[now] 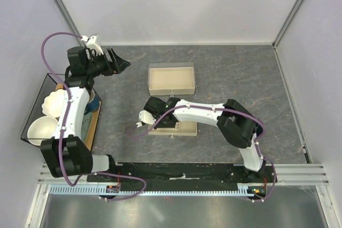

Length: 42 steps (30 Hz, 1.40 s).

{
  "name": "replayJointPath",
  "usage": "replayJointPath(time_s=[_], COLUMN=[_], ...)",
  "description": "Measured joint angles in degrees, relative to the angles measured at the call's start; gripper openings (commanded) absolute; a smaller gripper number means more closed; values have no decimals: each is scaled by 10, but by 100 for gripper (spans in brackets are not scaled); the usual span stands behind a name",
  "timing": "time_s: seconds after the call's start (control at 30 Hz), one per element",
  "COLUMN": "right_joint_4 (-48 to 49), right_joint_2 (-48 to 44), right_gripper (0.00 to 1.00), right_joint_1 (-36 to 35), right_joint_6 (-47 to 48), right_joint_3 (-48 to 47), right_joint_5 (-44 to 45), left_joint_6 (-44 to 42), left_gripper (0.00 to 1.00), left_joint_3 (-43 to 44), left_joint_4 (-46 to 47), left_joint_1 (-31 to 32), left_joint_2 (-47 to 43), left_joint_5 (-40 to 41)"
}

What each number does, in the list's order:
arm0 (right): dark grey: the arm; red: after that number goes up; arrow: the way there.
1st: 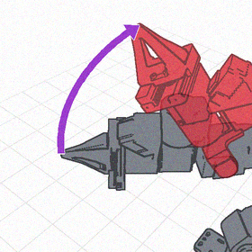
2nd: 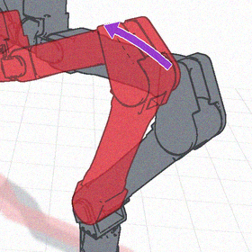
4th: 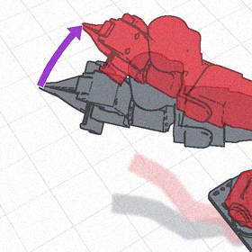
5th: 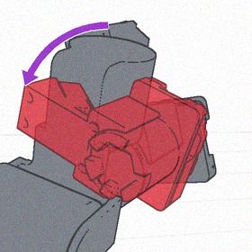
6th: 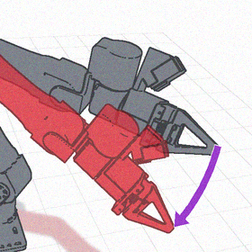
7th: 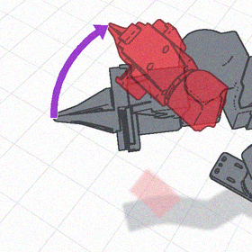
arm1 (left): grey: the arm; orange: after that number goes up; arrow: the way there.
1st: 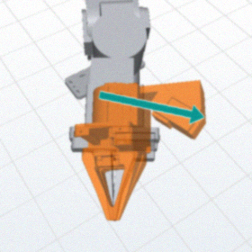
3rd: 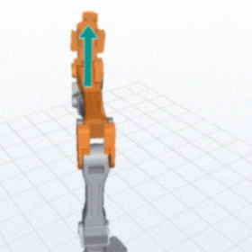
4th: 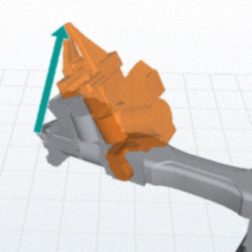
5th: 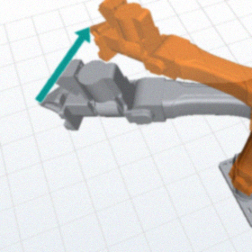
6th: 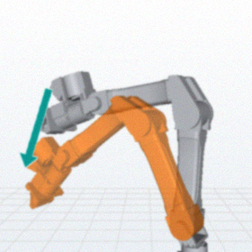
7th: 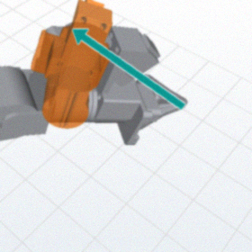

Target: Organize the mixed jewelry

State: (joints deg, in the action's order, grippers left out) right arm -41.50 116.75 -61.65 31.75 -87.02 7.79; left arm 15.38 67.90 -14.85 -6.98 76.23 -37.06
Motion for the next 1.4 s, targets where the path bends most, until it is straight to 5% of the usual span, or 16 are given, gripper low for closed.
replayJointPath(time_s=[0.53, 0.93, 1.4], right_joint_4=[-30, 13, 94], right_joint_2=[-104, -207, -125], right_gripper=[29, 42, 37], right_joint_1=[17, 266, 376], right_joint_6=[-24, -72, -59], right_joint_3=[-8, 70, 99], right_joint_5=[12, -15, -49], left_joint_6=[-3, -69, -90], left_gripper=[79, 79, 79], left_joint_3=[-1, -11, -18], left_joint_4=[0, -17, -27], left_joint_1=[0, 61, 82], left_joint_2=[0, 11, 20], left_joint_5=[-39, -56, -66])
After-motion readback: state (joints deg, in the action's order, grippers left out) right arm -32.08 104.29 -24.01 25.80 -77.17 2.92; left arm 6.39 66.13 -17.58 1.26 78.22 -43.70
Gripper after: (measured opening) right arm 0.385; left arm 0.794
